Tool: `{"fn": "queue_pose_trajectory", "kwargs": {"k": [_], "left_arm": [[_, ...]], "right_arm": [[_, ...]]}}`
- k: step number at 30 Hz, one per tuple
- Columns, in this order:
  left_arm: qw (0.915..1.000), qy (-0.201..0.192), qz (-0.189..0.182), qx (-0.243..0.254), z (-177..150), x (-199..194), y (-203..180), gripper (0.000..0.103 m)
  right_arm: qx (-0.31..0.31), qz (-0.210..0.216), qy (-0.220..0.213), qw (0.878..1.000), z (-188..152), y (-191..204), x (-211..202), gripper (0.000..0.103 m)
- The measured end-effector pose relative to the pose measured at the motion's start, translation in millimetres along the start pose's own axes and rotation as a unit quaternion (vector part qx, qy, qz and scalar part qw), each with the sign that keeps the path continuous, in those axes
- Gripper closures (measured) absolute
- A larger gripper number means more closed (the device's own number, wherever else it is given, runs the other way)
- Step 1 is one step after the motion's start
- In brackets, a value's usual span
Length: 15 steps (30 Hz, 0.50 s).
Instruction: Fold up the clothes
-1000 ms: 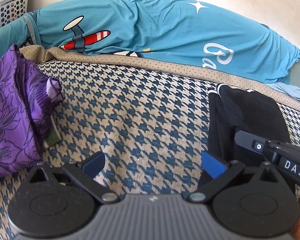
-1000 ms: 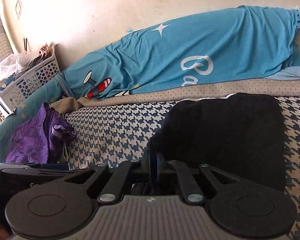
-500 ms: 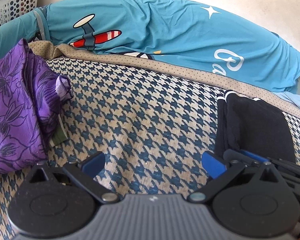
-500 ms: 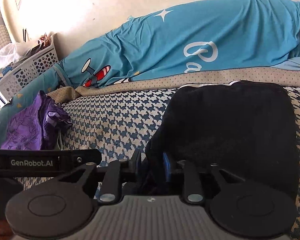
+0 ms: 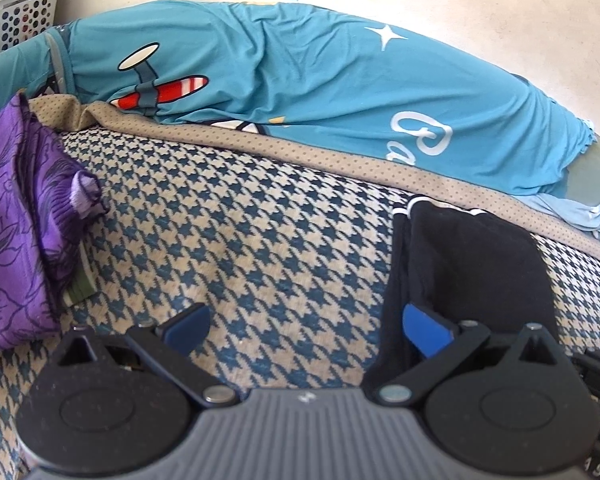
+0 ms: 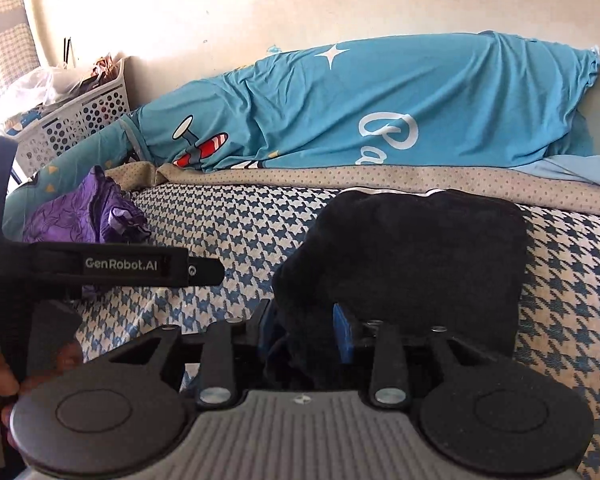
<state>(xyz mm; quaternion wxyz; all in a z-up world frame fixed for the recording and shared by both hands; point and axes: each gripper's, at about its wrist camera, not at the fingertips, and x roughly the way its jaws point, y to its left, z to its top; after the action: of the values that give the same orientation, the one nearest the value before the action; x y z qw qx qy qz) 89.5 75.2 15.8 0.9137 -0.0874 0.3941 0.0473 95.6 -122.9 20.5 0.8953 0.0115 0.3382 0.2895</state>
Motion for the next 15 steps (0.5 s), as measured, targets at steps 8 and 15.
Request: {"fn": "queue_pose_trajectory", "kwargs": {"k": [8,15], "left_arm": [[0.9995,-0.015,-0.016,0.022,-2.2,0.2,-17.2,0.0],[0.9986,-0.028,-0.042,0.019,-1.7,-2.2,-24.7,0.0]], "right_arm": [[-0.024,-0.014,0.017,0.999,-9.7,-9.4,-11.7,0.07],[-0.047,-0.012,0.028,0.998,-18.3,-8.8,-15.3,0.069]]}}
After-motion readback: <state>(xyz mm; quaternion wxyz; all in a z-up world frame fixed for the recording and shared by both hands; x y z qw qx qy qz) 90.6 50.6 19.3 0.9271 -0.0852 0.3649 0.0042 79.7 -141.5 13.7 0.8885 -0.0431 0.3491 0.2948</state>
